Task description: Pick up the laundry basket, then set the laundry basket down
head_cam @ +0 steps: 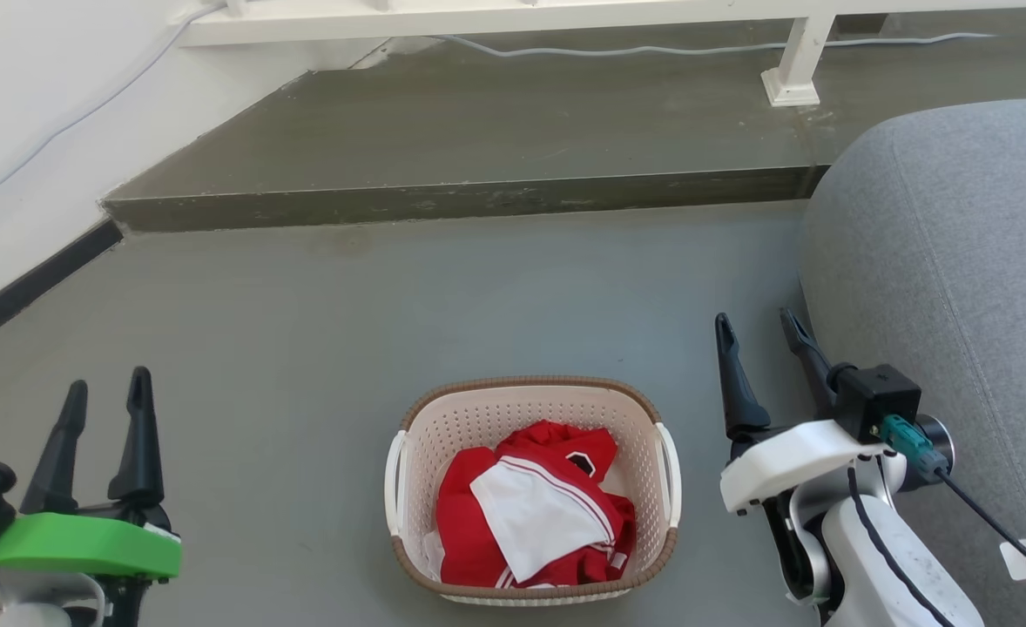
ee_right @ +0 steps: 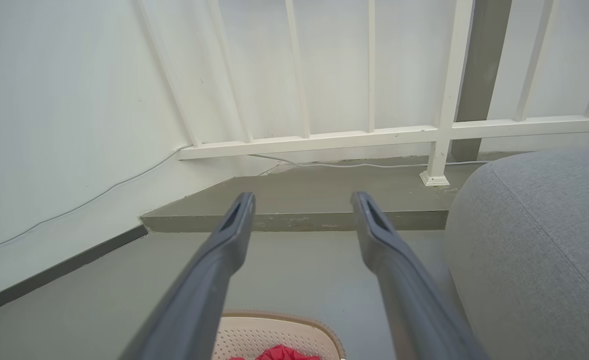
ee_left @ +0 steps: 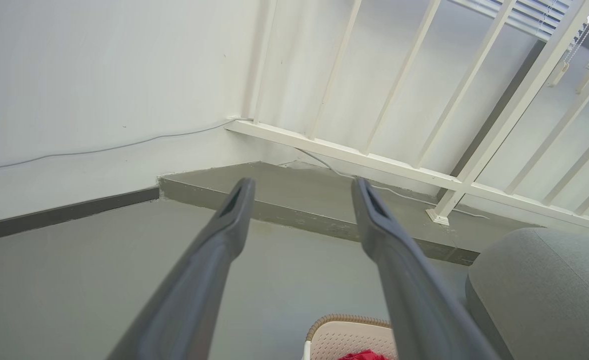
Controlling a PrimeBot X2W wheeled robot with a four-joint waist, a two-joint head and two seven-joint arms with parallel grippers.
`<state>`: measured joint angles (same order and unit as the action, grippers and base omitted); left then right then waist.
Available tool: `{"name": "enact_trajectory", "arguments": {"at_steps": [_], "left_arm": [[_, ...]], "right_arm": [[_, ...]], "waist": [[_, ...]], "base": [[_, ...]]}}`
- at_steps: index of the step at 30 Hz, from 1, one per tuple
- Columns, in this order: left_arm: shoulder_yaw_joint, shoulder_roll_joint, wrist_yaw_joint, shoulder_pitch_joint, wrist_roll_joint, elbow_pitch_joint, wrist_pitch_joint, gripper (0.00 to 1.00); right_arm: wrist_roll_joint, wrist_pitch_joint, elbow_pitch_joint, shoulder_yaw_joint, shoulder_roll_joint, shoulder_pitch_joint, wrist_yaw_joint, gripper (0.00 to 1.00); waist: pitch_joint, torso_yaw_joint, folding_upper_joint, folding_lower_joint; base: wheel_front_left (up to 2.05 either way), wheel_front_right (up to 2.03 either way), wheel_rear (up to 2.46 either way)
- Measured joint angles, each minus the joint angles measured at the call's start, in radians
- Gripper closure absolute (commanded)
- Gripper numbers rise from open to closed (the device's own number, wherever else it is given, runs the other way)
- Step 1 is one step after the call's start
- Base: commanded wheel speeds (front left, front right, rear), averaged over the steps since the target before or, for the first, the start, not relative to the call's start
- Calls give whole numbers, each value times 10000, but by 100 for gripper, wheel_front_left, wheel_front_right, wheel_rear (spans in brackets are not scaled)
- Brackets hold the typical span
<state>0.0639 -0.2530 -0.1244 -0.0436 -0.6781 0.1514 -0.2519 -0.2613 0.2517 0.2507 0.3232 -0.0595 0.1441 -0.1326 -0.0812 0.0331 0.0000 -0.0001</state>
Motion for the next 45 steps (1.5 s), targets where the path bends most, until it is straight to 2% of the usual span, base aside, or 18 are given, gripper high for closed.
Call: {"name": "enact_trajectory", "arguments": {"at_steps": [16,39,40,45], "left_arm": [[-42,424,-2,507,441,-531,0,0],[88,426,-2,690,451,-940,0,0],[148,426,-2,701,441,-940,0,100],[384,788,2,740,441,-445,46,100]], "right_arm": [[328,0,-491,-144,33,-336,0,0],[378,0,-865,-458,44,-546,0,0],[378,0,-876,-464,46,-549,0,100],[362,-6,-395,-433,48,-817,0,100]], "waist": [[-114,-27,0,0],[-165,-121,0,1],[-167,-123,0,1],[-166,-125,0,1]], "base": [[0,0,0],[0,0,0],[0,0,0],[0,0,0]]}}
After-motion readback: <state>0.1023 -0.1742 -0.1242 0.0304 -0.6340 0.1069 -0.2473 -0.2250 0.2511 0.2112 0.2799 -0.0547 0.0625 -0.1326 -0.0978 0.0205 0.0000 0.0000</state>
